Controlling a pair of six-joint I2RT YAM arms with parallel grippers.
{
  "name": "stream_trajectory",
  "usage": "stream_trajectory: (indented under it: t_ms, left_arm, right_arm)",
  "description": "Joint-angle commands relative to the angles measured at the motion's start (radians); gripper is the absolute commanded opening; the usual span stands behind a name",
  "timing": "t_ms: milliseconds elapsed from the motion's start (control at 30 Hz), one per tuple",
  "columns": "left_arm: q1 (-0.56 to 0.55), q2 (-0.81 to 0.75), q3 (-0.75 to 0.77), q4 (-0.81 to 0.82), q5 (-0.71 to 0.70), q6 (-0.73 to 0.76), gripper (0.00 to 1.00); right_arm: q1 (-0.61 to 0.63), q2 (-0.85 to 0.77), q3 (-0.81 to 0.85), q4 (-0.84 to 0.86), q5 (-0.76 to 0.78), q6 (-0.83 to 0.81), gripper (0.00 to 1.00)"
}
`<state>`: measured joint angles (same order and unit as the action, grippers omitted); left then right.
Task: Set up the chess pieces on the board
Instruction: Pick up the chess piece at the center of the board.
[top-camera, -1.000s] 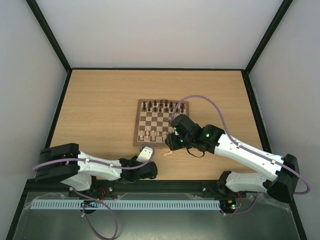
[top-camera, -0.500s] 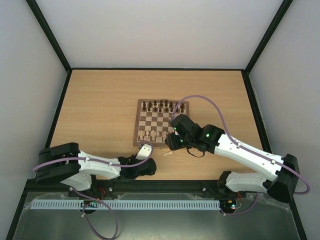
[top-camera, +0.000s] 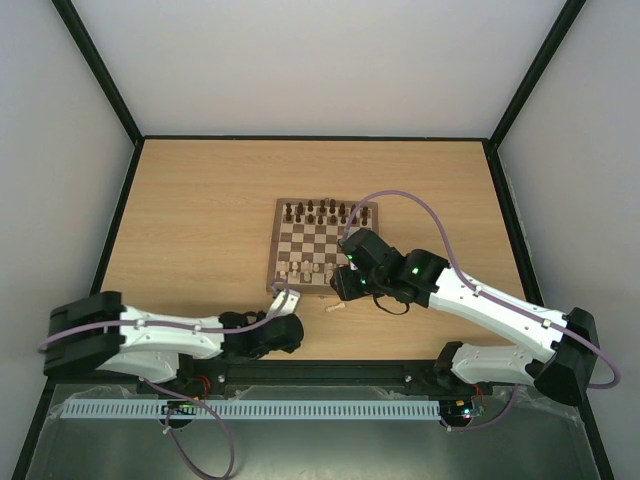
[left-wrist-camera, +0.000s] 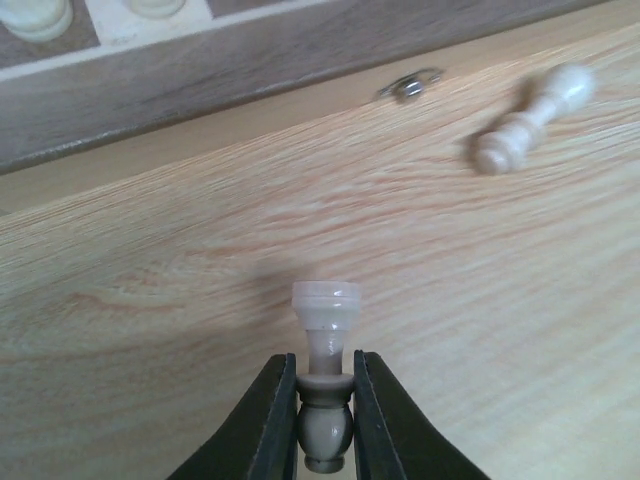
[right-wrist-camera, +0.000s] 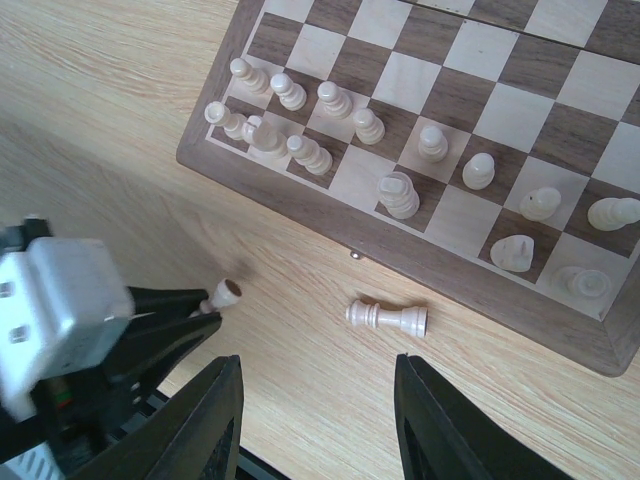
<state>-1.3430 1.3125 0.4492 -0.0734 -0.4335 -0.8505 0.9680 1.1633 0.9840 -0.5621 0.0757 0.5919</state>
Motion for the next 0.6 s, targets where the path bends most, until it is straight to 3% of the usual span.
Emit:
stream_trajectory:
  t_ms: [0, 300, 567]
  left_arm:
    - [-0.014, -0.157, 0.010, -0.110, 0.074, -0.008, 0.09]
    - [-0.018, -0.478, 0.032, -0.147, 0.349, 0.074, 0.12]
    - [-0.016, -0.664, -0.015, -0.061, 0.541, 0.117, 0.14]
  right_arm:
    - [-0.004, 0.000, -0.007, -0.015, 0.006, 0.008, 0.42]
    - [-0.005, -0.078, -0.041, 0.035, -0.087, 0.006, 0.42]
    - [-0.005, -0.180, -0.111, 0.148, -0.399, 0.021, 0.42]
